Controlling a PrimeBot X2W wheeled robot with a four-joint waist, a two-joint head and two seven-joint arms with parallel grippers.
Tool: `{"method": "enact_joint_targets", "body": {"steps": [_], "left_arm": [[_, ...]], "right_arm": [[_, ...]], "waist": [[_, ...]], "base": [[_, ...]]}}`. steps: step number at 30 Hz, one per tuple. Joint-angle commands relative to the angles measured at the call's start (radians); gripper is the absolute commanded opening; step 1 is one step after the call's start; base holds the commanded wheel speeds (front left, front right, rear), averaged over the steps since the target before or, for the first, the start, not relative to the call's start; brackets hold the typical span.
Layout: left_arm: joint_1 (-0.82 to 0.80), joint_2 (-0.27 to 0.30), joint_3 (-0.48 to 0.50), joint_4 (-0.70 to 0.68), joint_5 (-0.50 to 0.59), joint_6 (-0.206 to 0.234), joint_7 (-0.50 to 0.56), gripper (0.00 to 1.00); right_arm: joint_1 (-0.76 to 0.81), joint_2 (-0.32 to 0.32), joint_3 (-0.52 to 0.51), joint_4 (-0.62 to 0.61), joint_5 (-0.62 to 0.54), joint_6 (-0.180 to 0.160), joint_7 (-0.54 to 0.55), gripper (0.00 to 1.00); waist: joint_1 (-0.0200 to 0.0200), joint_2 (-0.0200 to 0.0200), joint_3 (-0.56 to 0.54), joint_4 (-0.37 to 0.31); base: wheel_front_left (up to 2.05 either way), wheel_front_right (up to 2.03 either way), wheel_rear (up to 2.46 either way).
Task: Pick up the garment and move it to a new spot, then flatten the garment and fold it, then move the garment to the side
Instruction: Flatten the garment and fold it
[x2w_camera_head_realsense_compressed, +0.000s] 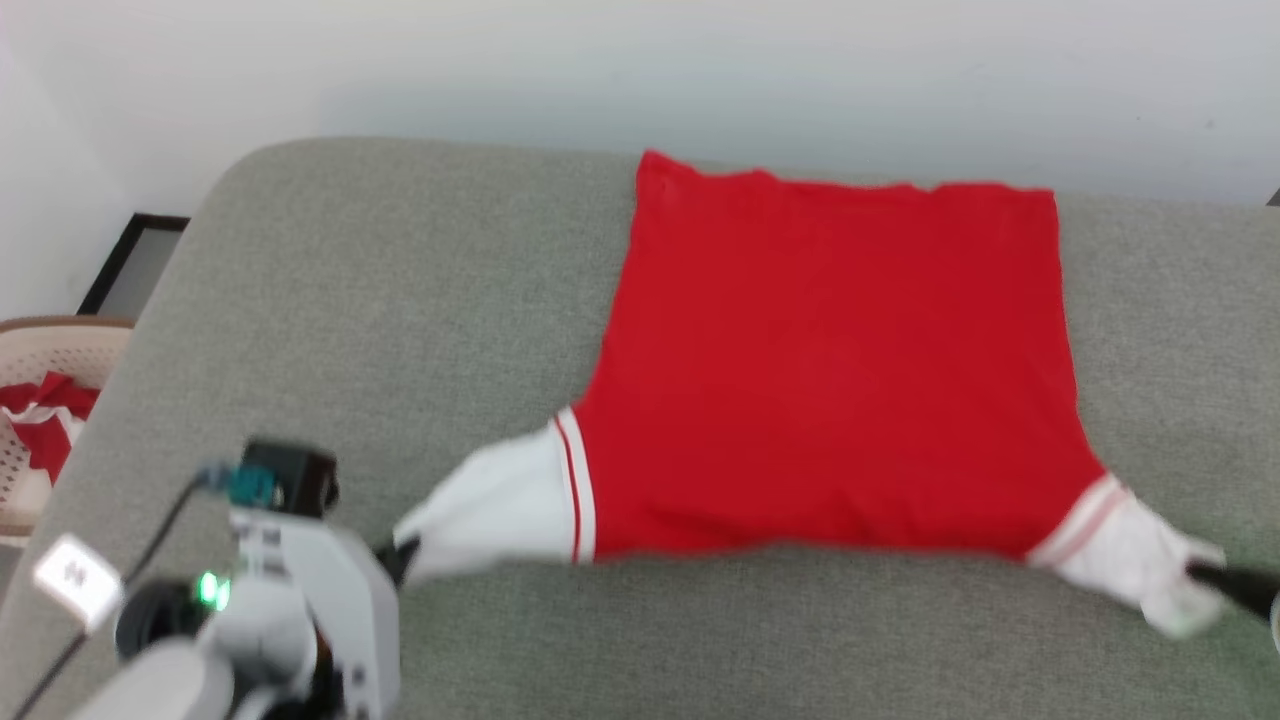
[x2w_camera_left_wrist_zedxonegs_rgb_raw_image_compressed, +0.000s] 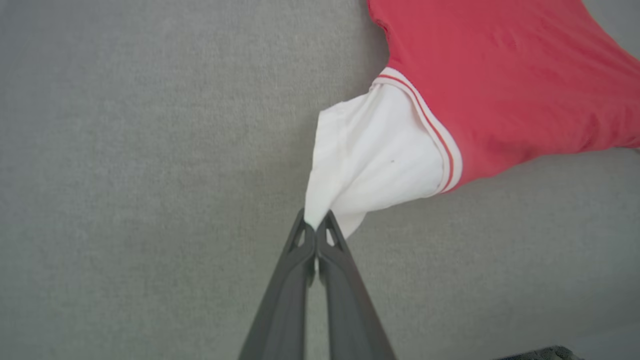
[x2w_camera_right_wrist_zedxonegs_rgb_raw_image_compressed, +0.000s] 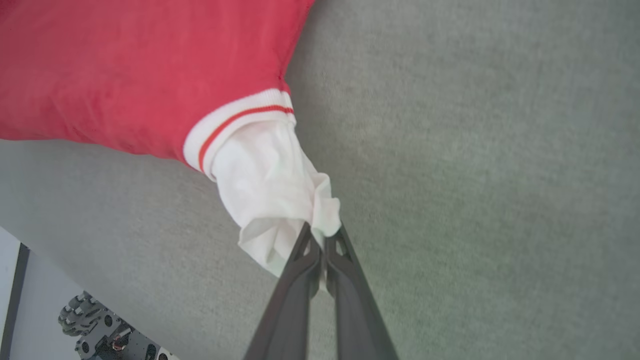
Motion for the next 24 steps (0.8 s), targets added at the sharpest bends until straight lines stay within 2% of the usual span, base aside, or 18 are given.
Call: {"method": "enact_joint_targets", "body": {"steps": [1,6,10,13,16,24], "left_arm": [[0.059,0.026,0.008,-0.057,-0.013,0.043,0.016,0.00],[0.213,0.084,0.022,-0.221,-0.046,0.171,0.056,0.00],[0.302,0.114,0.030,-0.311,-0.065,0.244,0.076,0.00],[0.335,0.123,0.026,-0.338,-0.067,0.266,0.078,0.00],[0.359,0.103,0.022,-0.347,-0.072,0.274,0.061,0.00],[0.331,0.053,-0.002,-0.294,-0.056,0.229,0.021,0.00]], "right_arm": [[0.051,-0.019,-0.012,-0.019,0.021,-0.001,0.025,0.00],[0.188,-0.049,-0.074,-0.068,0.079,-0.001,0.096,0.00],[0.282,-0.068,-0.136,-0.101,0.086,-0.001,0.135,0.00],[0.315,-0.065,-0.167,-0.114,0.068,-0.001,0.135,0.00],[0.343,-0.041,-0.205,-0.124,0.018,-0.001,0.125,0.00],[0.323,0.073,-0.246,-0.131,-0.165,-0.001,0.125,0.00]], "waist": [[0.0000,0.0000,-0.009,-0.003],[0.0000,0.0000,-0.013,-0.001],[0.0000,0.0000,-0.008,0.005],[0.0000,0.0000,-0.001,0.004],[0.0000,0.0000,0.012,0.005],[0.0000,0.0000,0.033,0.009]], "base": [[0.00,0.00,0.00],[0.00,0.00,0.00],[0.00,0.00,0.00],[0.00,0.00,0.00],[0.00,0.00,0.00],[0.00,0.00,0.00]]}}
